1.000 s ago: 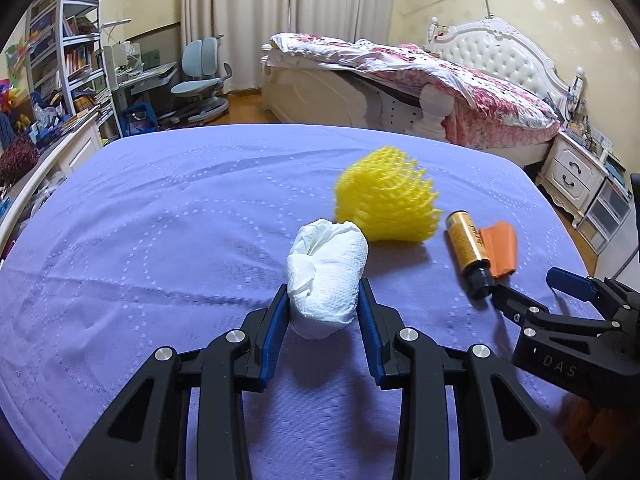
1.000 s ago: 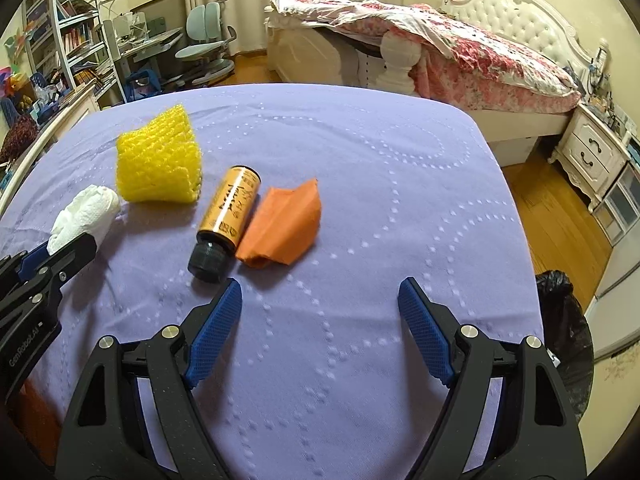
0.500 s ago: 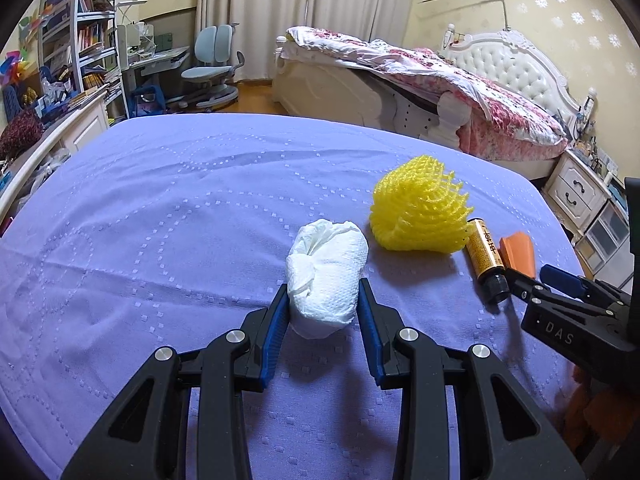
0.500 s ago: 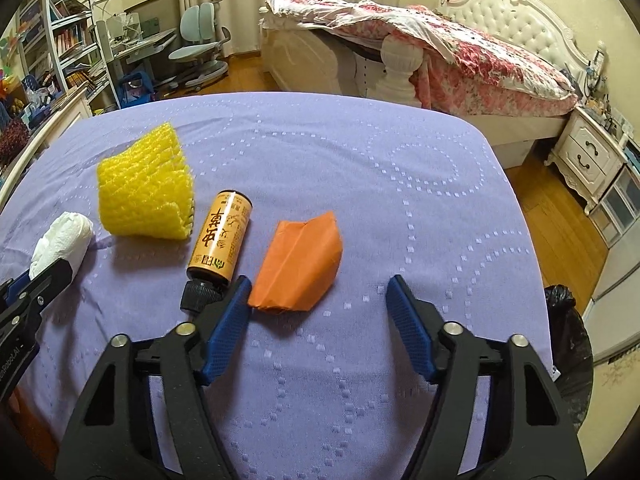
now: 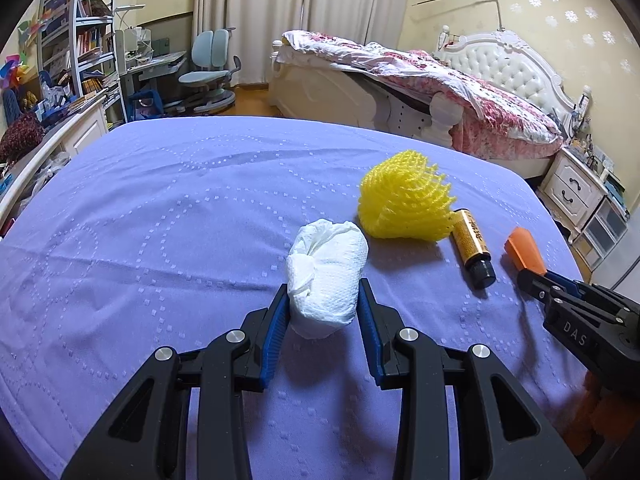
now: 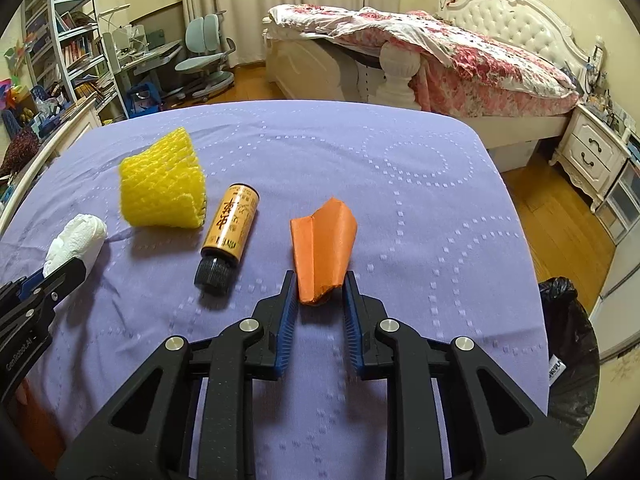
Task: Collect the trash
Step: 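Grasp the orange cloth with the right gripper while the left gripper holds the tissue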
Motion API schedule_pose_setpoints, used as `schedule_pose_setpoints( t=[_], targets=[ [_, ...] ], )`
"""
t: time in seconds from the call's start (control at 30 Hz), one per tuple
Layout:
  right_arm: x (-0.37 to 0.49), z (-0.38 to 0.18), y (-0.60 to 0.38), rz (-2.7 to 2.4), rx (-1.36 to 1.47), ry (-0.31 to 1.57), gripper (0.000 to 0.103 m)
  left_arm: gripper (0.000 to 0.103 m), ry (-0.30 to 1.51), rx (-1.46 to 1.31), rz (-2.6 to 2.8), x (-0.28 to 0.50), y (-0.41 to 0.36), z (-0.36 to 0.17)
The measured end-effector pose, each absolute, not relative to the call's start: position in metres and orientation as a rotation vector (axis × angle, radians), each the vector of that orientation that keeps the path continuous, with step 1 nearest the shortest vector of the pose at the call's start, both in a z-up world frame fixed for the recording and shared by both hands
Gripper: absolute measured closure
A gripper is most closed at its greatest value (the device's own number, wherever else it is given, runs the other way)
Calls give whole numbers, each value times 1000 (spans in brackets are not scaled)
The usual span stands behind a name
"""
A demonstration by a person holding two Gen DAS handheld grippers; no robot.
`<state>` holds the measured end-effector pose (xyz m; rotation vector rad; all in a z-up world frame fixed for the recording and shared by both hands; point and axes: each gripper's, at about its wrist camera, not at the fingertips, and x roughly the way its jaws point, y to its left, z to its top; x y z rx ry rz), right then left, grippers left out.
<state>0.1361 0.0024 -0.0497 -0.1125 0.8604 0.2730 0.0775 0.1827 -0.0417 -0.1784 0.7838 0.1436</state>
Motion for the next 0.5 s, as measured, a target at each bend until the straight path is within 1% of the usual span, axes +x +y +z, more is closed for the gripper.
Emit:
schedule_pose_setpoints(
  t=[0.27, 0.5],
  targets=[
    [101, -46, -20, 274, -96, 846, 81, 67, 780, -184, 99, 59, 164, -42],
    [69, -42, -51, 246, -66, 835, 81, 67, 770, -154, 35, 44, 131, -38]
  ],
)
